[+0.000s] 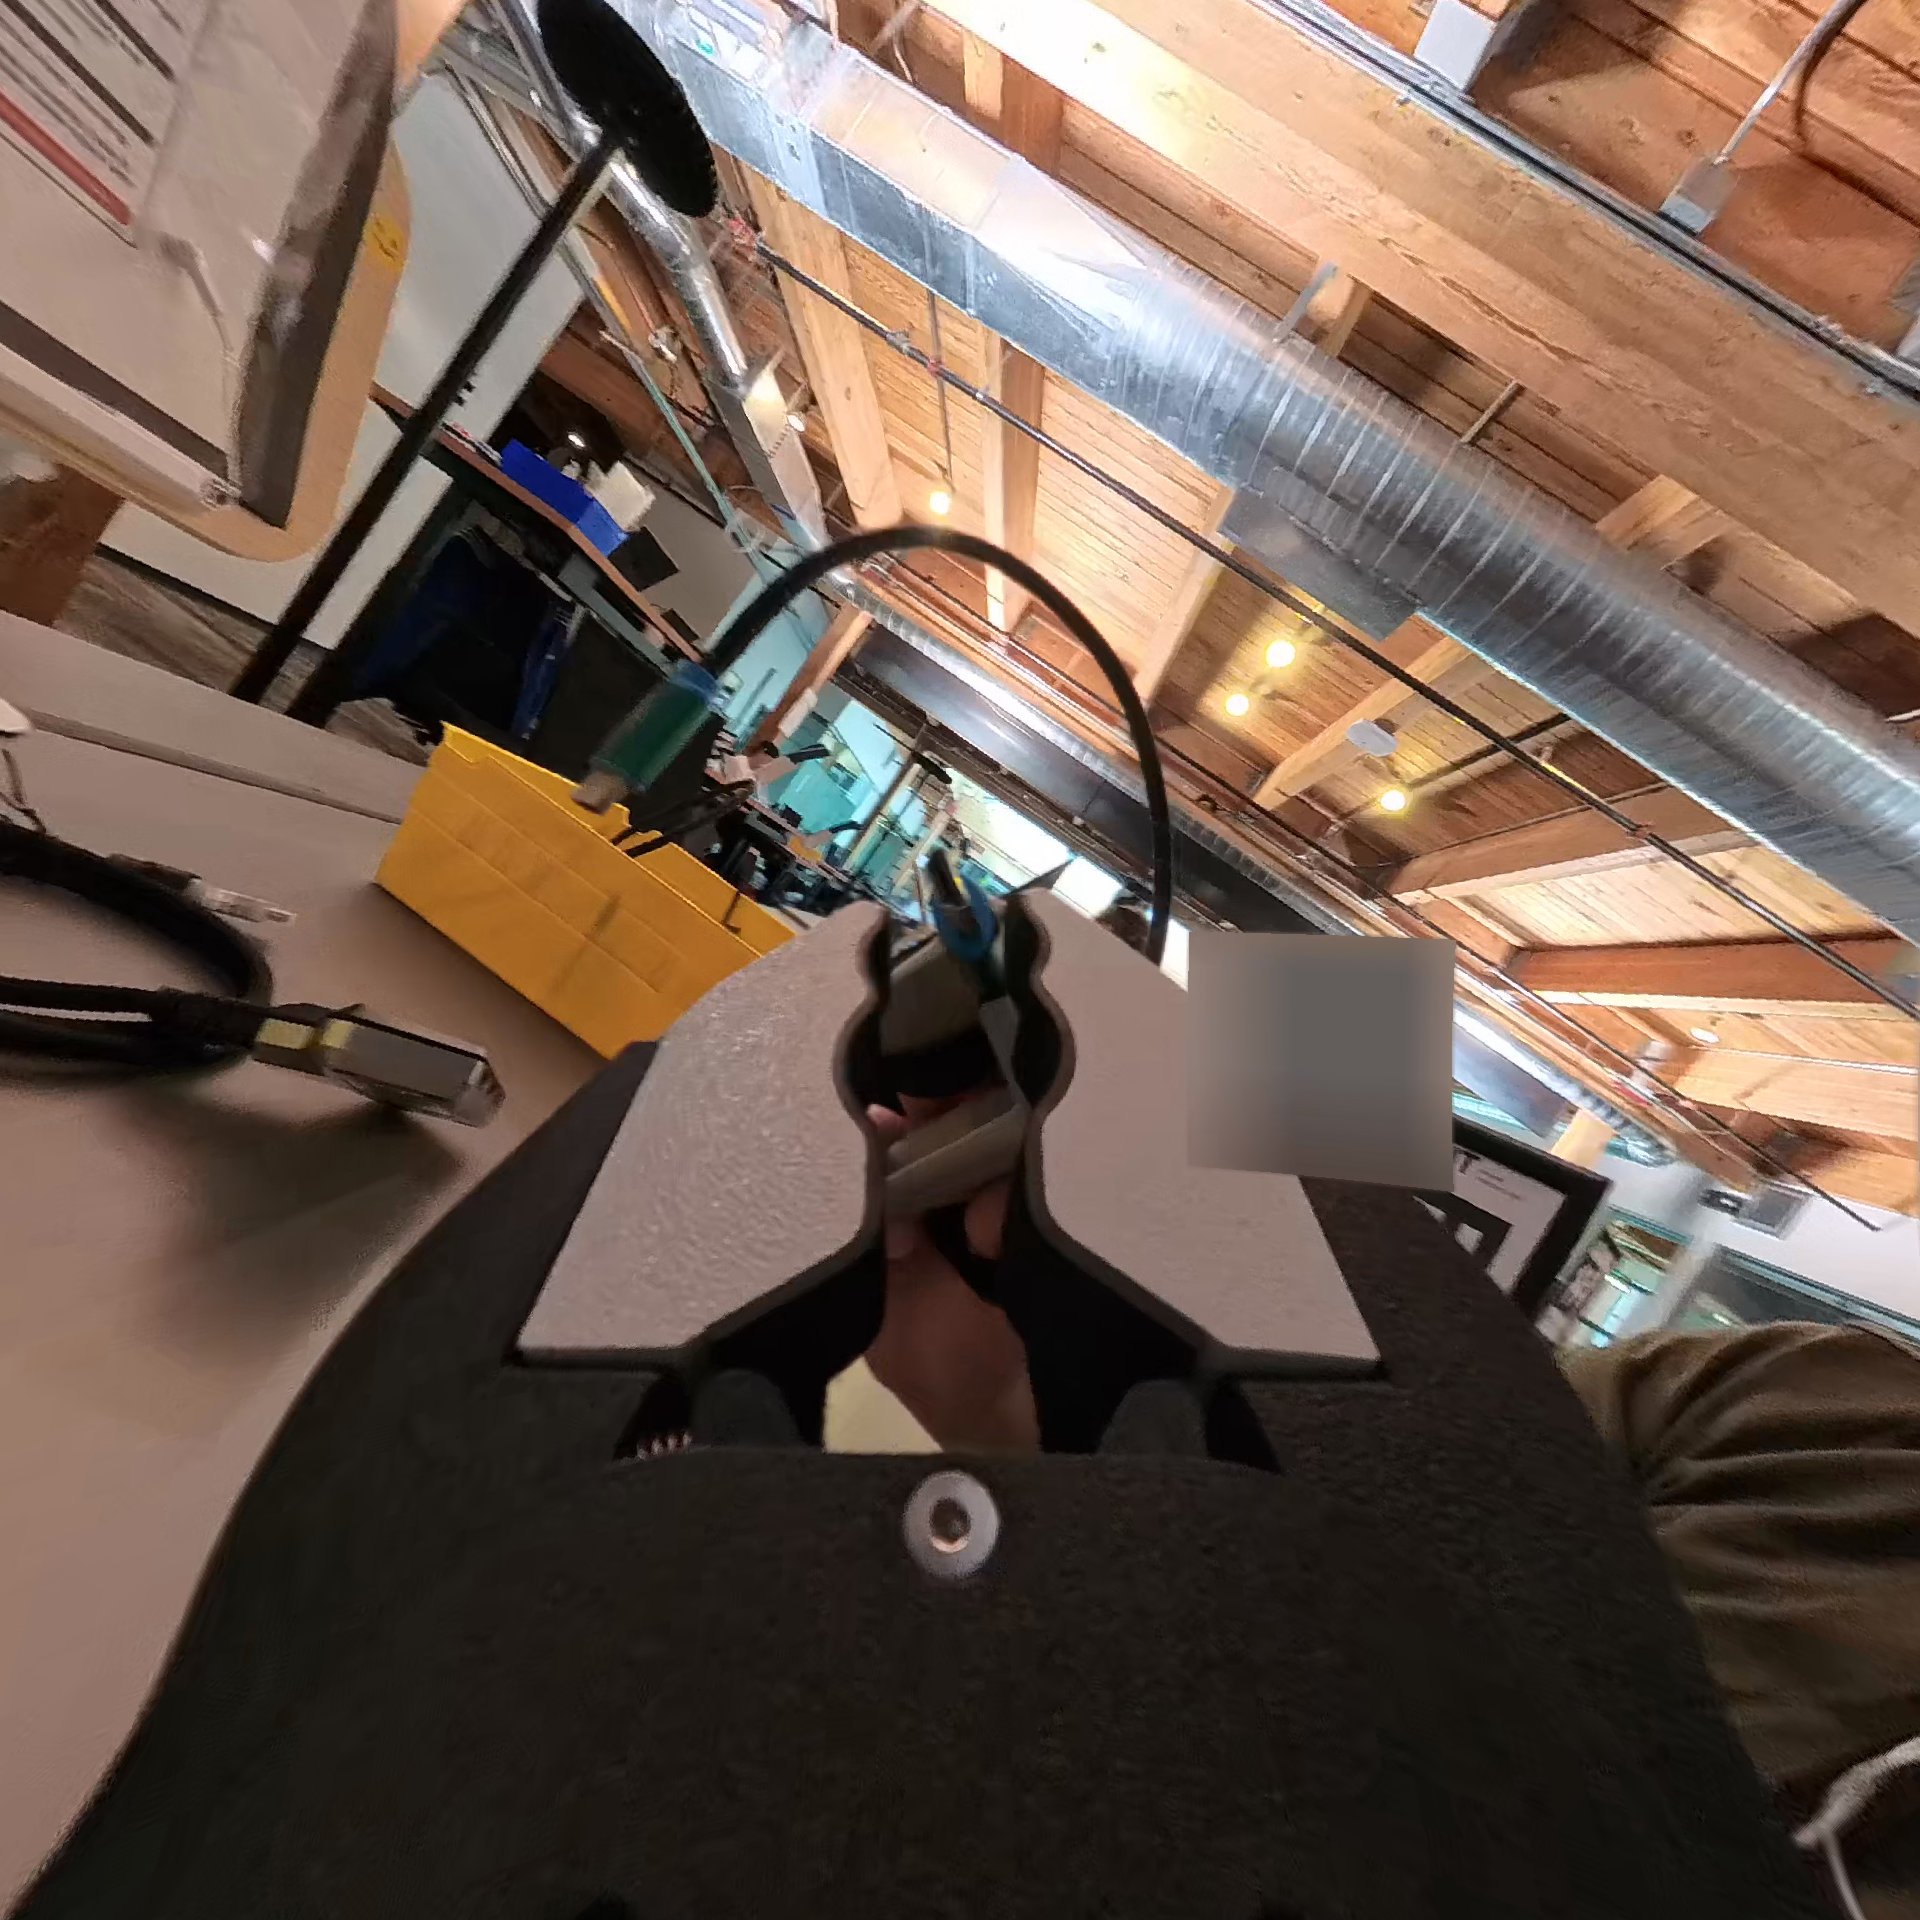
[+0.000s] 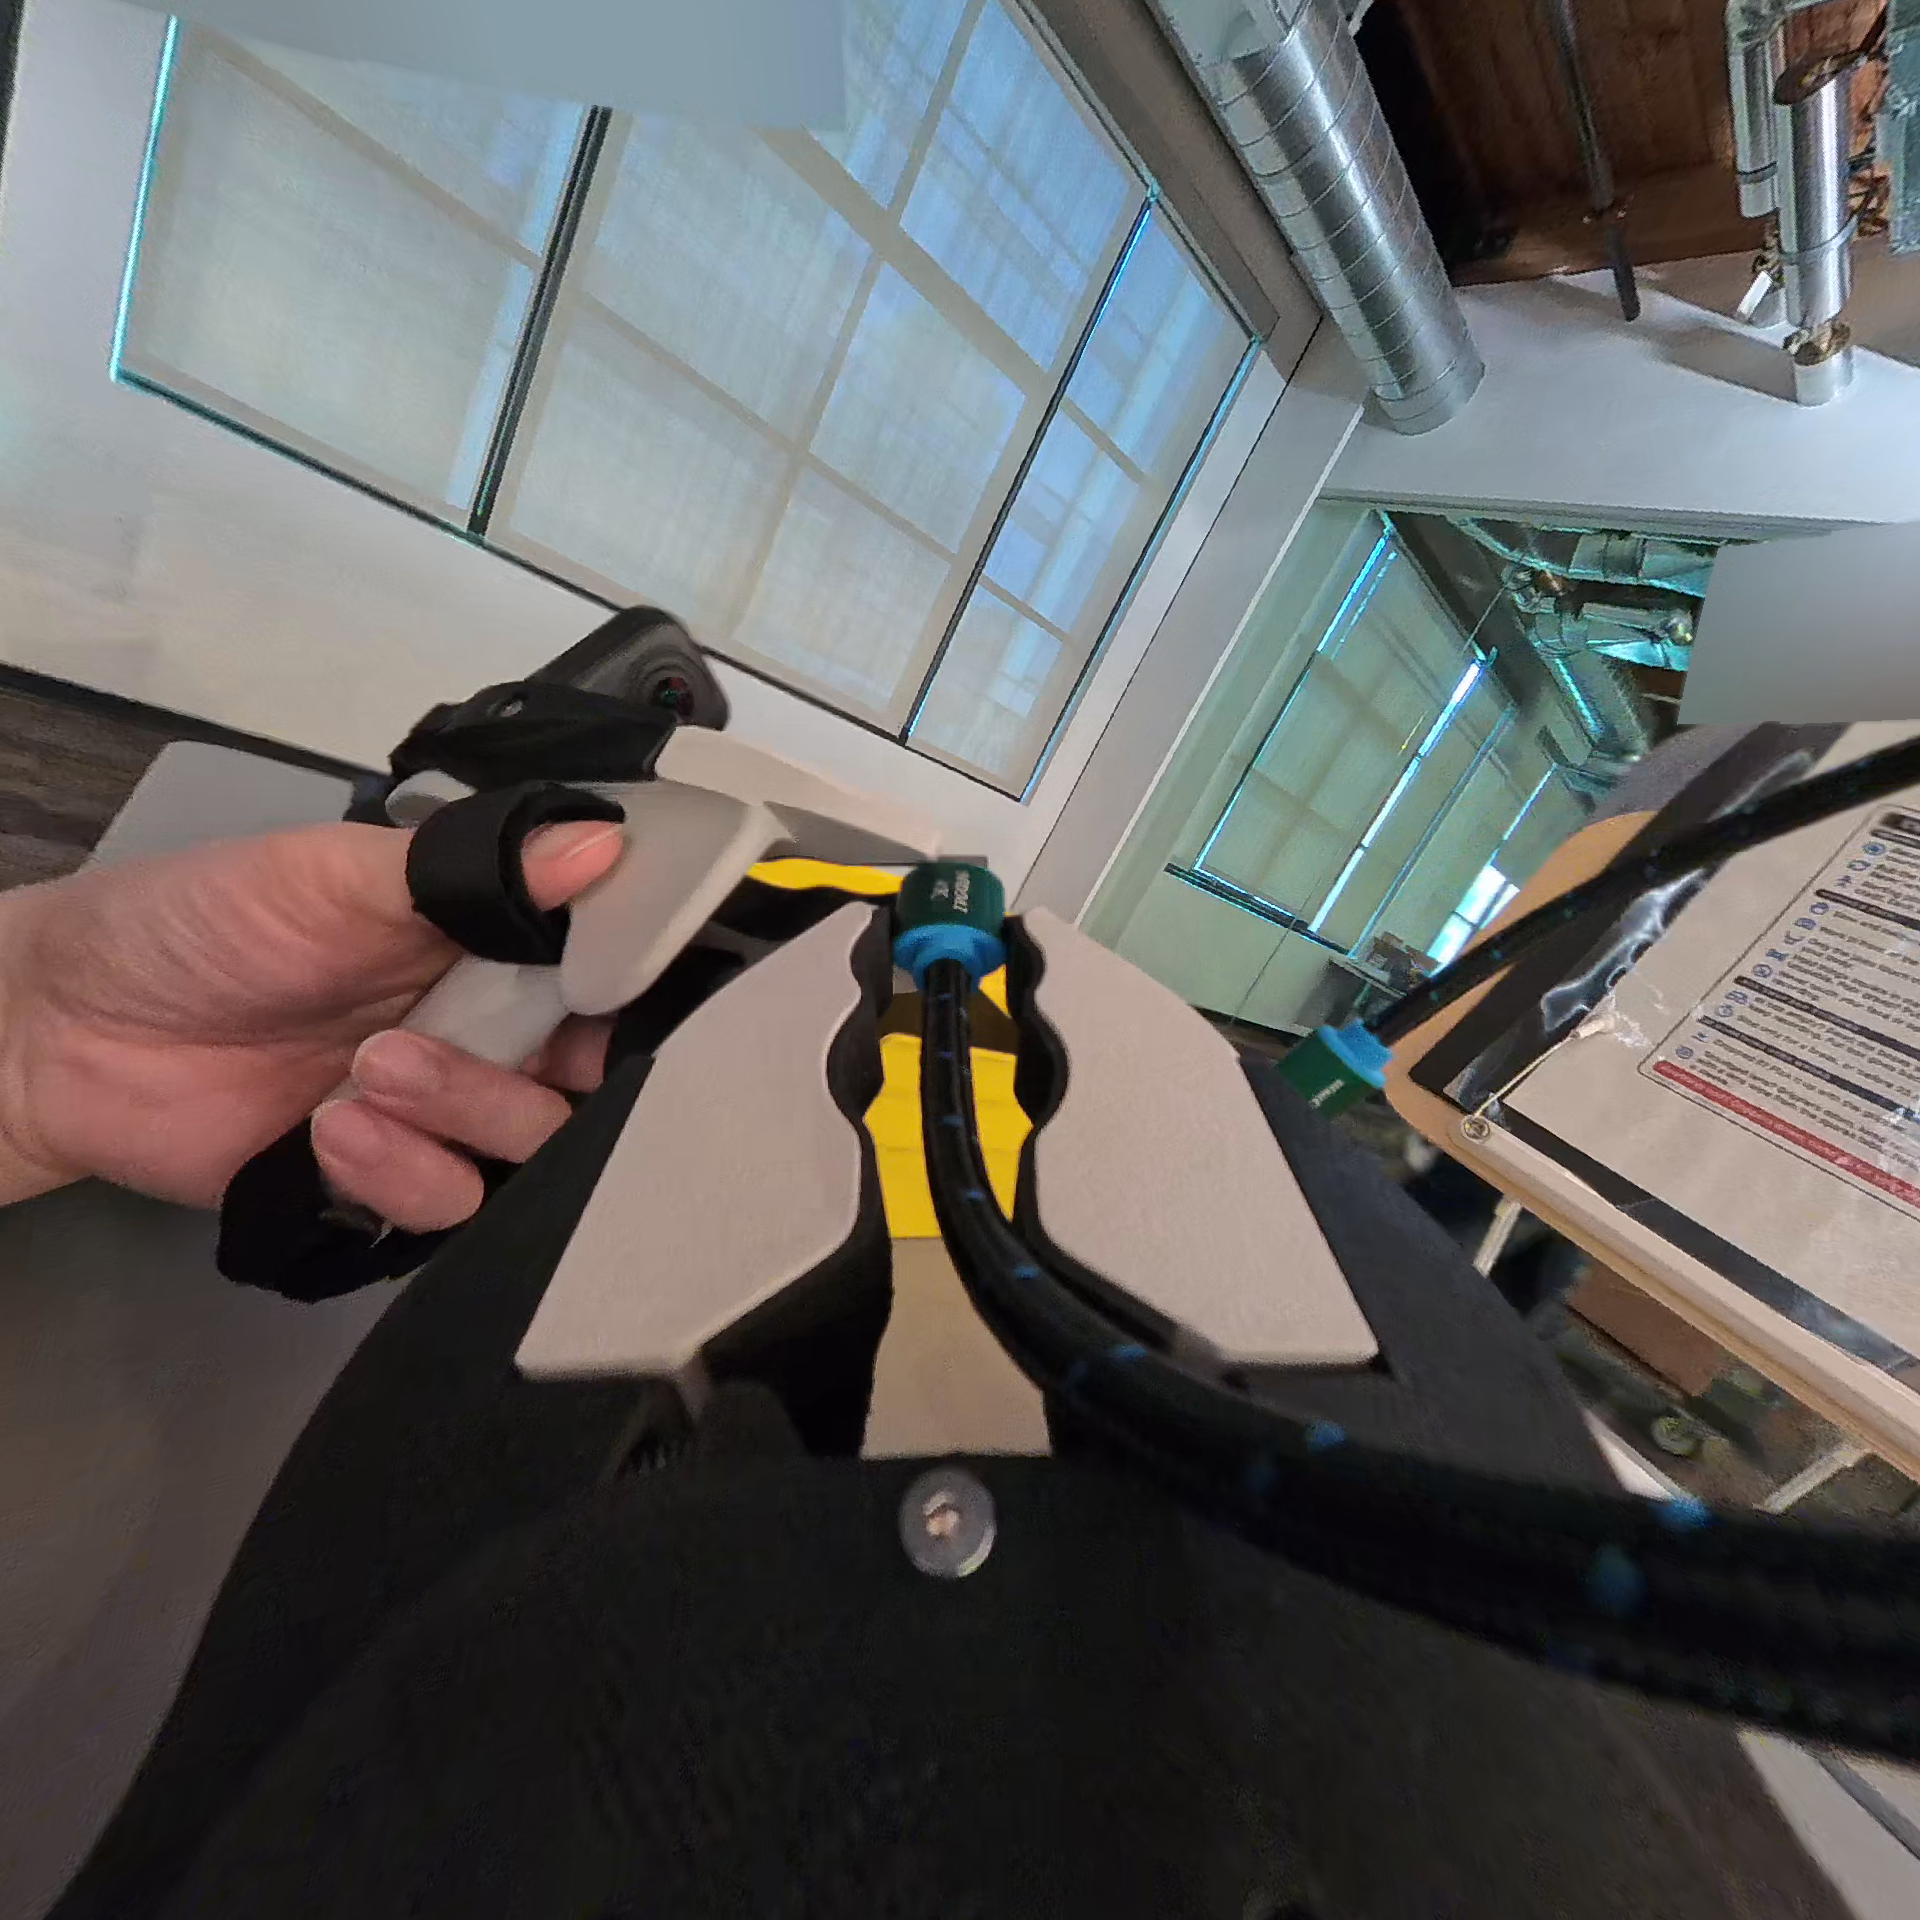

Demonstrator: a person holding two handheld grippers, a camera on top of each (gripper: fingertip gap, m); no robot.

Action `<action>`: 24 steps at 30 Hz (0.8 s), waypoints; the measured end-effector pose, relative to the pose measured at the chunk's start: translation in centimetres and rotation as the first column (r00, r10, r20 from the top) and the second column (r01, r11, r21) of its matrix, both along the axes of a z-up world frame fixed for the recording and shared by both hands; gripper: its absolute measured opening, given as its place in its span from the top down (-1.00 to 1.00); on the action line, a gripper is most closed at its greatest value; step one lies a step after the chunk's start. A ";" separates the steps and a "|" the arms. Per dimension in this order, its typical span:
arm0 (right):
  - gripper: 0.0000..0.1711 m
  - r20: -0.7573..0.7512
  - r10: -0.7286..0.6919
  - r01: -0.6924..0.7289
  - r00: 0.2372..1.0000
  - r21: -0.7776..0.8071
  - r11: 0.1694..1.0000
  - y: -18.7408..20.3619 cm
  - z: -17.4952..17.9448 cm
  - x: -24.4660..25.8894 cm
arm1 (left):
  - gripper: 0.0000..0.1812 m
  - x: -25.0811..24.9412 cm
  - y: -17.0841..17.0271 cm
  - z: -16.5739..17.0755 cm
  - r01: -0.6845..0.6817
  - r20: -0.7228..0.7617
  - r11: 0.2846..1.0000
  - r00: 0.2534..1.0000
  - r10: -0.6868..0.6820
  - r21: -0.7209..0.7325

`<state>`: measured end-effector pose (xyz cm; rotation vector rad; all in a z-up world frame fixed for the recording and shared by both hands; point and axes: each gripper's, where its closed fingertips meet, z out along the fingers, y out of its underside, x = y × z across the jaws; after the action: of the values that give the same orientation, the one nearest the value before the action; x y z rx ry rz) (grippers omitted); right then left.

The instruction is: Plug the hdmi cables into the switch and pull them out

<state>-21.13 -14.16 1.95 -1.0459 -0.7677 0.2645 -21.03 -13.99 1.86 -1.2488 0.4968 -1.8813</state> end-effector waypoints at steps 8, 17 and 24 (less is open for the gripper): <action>0.76 -0.313 0.214 -0.244 0.925 -0.059 0.968 -0.5 4.7 6.3 | 0.57 -0.2 -0.7 0.7 -0.119 -0.097 0.970 0.985 0.142 0.211; 0.76 -0.286 -0.227 0.252 0.931 0.051 0.966 1.2 5.7 15.6 | 0.42 3.4 -1.1 -3.9 -0.032 -0.459 0.805 0.808 0.370 0.592; 0.76 -0.139 -0.356 0.369 0.924 0.079 0.926 2.1 4.5 15.4 | 0.41 6.6 2.1 -7.2 0.175 -0.563 0.562 0.509 0.651 0.808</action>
<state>-5.68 -12.03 6.43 -1.0419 -0.4594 -0.0308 -14.44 -11.92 -5.33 -1.3604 1.3890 -0.4154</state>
